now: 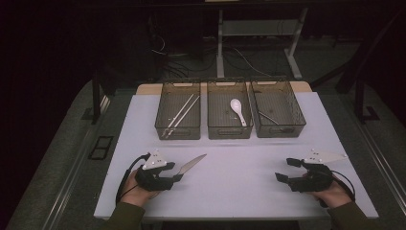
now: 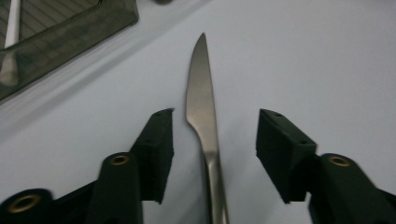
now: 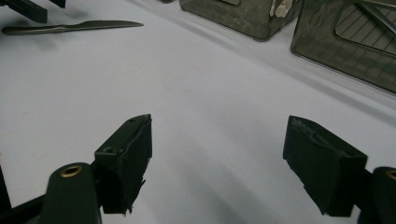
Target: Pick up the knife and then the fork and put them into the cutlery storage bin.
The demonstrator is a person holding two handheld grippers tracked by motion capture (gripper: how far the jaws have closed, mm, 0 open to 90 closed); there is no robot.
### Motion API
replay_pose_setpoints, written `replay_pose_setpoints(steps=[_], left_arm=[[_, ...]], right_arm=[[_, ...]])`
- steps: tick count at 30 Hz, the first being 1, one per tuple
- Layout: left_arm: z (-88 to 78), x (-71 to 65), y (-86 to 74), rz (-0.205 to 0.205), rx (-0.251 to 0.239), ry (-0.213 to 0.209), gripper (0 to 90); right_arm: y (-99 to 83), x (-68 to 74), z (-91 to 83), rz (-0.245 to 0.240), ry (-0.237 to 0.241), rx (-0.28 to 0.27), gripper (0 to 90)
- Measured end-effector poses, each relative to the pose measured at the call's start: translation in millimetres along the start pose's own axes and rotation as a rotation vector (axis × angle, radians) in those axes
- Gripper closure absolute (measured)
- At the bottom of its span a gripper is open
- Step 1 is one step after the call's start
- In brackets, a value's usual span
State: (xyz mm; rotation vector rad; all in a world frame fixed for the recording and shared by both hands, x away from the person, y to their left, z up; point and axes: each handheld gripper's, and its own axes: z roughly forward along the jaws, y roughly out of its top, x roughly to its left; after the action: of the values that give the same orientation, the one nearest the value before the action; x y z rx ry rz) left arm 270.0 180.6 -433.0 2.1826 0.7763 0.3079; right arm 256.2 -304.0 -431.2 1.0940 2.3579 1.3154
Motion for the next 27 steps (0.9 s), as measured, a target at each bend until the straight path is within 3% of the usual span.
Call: replay_pose_setpoints(steps=[4,10,20,27], left_arm=[[2.4,0.6,-3.6,-0.022,0.033,-0.003,55.8],[7.4,-1.0,-5.8,-0.021,0.086,-0.01,64.9],[5.8,-3.1,-10.9,-0.033,0.089,0.016,71.9],[6.8,-6.0,-9.6,-0.02,0.102,0.03,76.6]], right_arm=[[-0.5,0.3,0.3,-0.002,0.002,0.007,23.9],[-0.9,0.4,0.9,-0.009,-0.003,0.012,23.9],[-1.1,0.3,1.3,-0.012,-0.005,0.012,23.9],[-1.0,1.0,1.8,-0.019,-0.009,0.015,23.9]])
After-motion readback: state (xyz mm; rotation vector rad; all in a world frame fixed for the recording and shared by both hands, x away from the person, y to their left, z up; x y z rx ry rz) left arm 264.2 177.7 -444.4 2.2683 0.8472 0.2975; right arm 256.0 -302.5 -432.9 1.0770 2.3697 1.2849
